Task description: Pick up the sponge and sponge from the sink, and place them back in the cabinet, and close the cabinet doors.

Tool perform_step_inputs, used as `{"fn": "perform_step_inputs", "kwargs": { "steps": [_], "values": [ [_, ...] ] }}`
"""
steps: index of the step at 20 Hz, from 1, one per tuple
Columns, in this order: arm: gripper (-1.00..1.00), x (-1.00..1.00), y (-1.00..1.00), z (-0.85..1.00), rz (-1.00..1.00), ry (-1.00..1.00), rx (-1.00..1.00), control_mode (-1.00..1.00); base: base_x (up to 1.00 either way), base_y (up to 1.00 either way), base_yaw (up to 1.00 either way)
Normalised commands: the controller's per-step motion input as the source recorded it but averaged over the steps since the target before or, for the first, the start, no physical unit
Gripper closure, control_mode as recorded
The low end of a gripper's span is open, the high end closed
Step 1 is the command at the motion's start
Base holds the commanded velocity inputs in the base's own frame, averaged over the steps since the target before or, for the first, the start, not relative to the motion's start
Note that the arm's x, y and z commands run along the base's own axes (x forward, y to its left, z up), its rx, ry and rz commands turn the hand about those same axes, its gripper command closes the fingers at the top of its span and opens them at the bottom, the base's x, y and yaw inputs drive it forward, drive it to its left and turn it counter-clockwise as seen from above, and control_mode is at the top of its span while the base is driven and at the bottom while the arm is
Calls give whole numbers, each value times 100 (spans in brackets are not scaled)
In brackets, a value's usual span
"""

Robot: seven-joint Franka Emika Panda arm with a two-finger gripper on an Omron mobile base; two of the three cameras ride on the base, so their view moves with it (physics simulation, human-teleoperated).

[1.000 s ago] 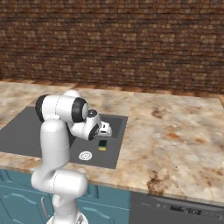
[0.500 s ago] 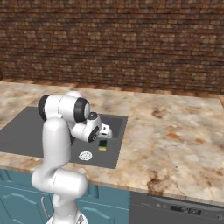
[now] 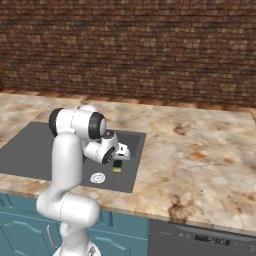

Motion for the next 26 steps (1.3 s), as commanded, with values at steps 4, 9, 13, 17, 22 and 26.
{"fn": "perform_step_inputs", "kwargs": {
  "steps": [4,9,13,17,22,26],
  "values": [
    [-100,3,0,-25,0,0,0,-100,0,0,0],
    [-100,4,0,-27,0,0,0,-100,0,0,0],
    [-100,6,0,-22,0,0,0,-100,0,0,0],
    [-100,13,0,-14,0,0,0,-100,0,0,0],
    [-100,21,0,-11,0,0,0,-100,0,0,0],
    [-100,24,0,-9,0,0,0,-100,0,0,0]
  ]
}}
